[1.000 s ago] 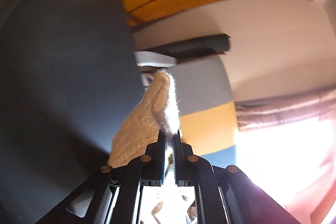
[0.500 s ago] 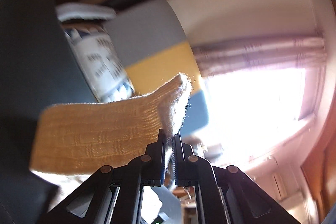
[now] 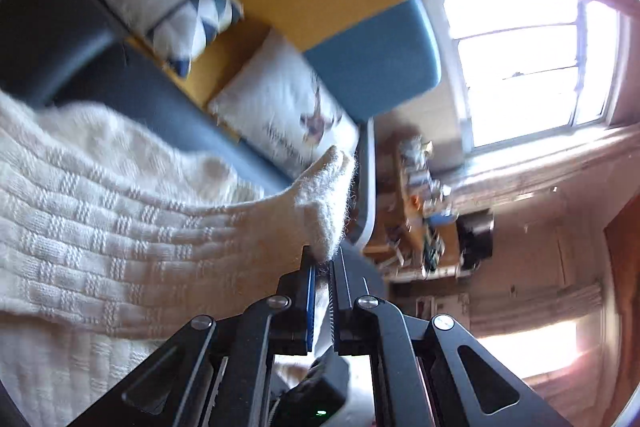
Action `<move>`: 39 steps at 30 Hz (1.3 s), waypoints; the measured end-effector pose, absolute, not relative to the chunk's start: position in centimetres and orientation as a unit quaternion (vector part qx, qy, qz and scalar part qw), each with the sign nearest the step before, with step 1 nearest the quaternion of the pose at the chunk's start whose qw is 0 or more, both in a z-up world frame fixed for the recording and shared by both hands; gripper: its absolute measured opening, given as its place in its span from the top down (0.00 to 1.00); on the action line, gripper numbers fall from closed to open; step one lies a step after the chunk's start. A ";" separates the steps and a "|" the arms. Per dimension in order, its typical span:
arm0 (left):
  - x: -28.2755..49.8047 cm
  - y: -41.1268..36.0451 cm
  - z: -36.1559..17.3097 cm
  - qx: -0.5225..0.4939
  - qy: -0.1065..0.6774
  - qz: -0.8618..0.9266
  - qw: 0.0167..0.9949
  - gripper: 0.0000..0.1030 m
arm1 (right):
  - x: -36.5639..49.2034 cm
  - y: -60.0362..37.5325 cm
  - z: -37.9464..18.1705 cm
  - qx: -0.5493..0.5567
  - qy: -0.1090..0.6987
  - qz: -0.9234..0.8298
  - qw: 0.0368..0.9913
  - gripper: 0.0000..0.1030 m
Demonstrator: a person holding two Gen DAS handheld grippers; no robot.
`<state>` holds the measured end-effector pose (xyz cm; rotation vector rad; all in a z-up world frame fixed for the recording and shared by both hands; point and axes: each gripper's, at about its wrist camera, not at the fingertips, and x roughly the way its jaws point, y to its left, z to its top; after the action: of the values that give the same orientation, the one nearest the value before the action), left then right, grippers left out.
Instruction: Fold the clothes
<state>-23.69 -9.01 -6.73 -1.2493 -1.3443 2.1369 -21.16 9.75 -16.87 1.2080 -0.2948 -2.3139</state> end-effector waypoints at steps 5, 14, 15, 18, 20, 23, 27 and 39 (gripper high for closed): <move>-23.8 -6.0 -10.5 -0.493 -0.440 0.737 0.142 0.94 | -21.0 9.9 -16.6 0.449 -0.108 -0.848 0.259 0.71; -21.8 -8.6 -10.8 -0.490 -0.446 0.731 0.161 0.82 | -19.9 15.0 -15.0 0.459 -0.208 -0.822 0.265 0.69; -20.7 -9.7 -10.2 -0.475 -0.454 0.736 0.165 0.78 | -20.1 16.2 -15.4 0.460 -0.254 -0.809 0.262 0.69; -16.9 -13.6 -9.5 -0.428 -0.487 0.743 0.166 0.62 | -21.0 19.4 -17.0 0.460 -0.374 -0.767 0.247 0.69; -13.4 -16.9 -10.5 -0.401 -0.532 0.729 0.156 0.61 | -21.5 20.2 -18.4 0.461 -0.425 -0.743 0.233 0.69; -8.6 -21.7 -13.3 -0.377 -0.588 0.707 0.107 0.61 | -21.6 21.2 -20.6 0.453 -0.507 -0.703 0.210 0.69; -5.1 -24.7 -16.3 -0.359 -0.628 0.684 0.088 0.61 | -20.4 21.4 -21.1 0.432 -0.556 -0.687 0.182 0.69; -5.8 -24.8 -19.0 -0.350 -0.678 0.639 0.098 0.61 | -19.7 20.3 -21.0 0.407 -0.552 -0.716 0.132 0.79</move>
<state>-5.78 -24.76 -19.05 -1.0357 -2.0061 1.8908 -19.68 20.30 -21.02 1.1809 -1.6028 -2.0767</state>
